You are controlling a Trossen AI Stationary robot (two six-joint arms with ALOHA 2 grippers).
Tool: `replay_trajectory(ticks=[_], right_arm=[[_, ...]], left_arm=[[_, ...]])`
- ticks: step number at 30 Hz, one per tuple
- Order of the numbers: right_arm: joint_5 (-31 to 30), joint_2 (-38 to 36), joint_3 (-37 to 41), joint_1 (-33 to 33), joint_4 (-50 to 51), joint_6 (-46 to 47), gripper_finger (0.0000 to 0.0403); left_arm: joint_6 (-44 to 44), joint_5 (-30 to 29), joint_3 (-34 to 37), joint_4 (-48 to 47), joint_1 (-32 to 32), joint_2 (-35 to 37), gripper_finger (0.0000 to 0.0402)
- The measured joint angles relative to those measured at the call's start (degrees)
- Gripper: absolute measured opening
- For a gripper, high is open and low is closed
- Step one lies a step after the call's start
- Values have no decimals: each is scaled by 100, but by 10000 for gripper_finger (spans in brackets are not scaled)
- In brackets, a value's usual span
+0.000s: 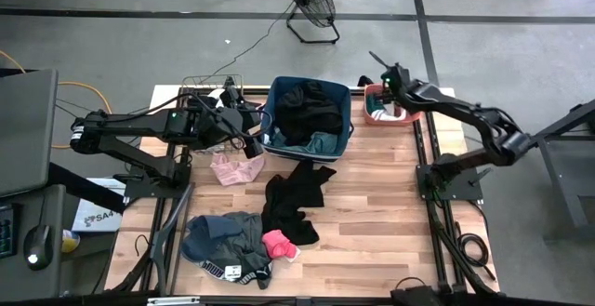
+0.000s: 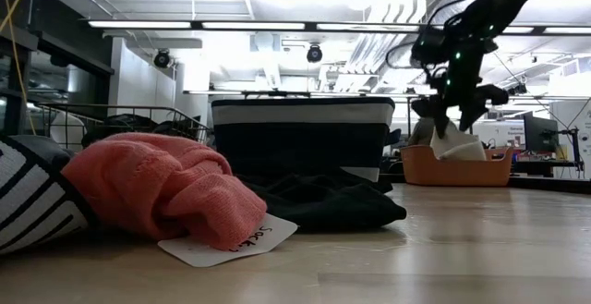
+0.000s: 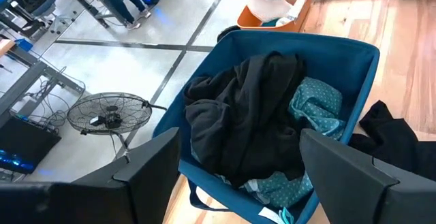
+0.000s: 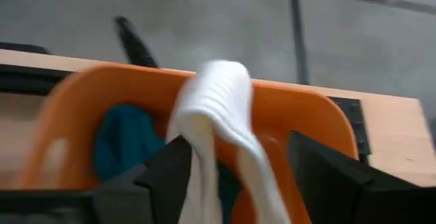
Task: Pick & Place Cloths
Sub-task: Put the white sock into the orange bin
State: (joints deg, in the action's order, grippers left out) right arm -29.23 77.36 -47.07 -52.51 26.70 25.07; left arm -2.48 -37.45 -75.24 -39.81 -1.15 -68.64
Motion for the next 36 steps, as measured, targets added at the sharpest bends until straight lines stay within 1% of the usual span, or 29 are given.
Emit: replay_trajectory(ticks=[2,5,8,12,14,17,20,24,25,30,36], right_arm=[[284,-218,0,0,7,5,244],[596,-575,0,2,9,34,249],[638,-858,0,72,131,76,242],[698,-1158,0,326,578,216,225],[700,-1225,0,539,802,292,209],[710,-1233,0,872,1086,372,170],[709,-1186,0,1185,1230,498,113],[720,-1068,0,1504,1447,599,24],[729,-1020,0,1570,1499,689,14],[823,-687,4,1742,1917,1075,3],[822,-88,4,1602,1985,1138,3]], left_arm=[[1,0,0,0,1,0,293],[2,0,0,0,2,0,293],[8,0,0,0,0,0,293],[43,0,0,-24,1,0,293],[46,0,0,-24,0,0,293],[66,0,0,-22,0,0,293],[85,0,0,-24,2,0,293],[98,0,0,-30,1,0,293],[119,-1,0,-44,2,0,293],[129,0,0,-85,0,0,293],[131,0,0,-85,0,0,293]])
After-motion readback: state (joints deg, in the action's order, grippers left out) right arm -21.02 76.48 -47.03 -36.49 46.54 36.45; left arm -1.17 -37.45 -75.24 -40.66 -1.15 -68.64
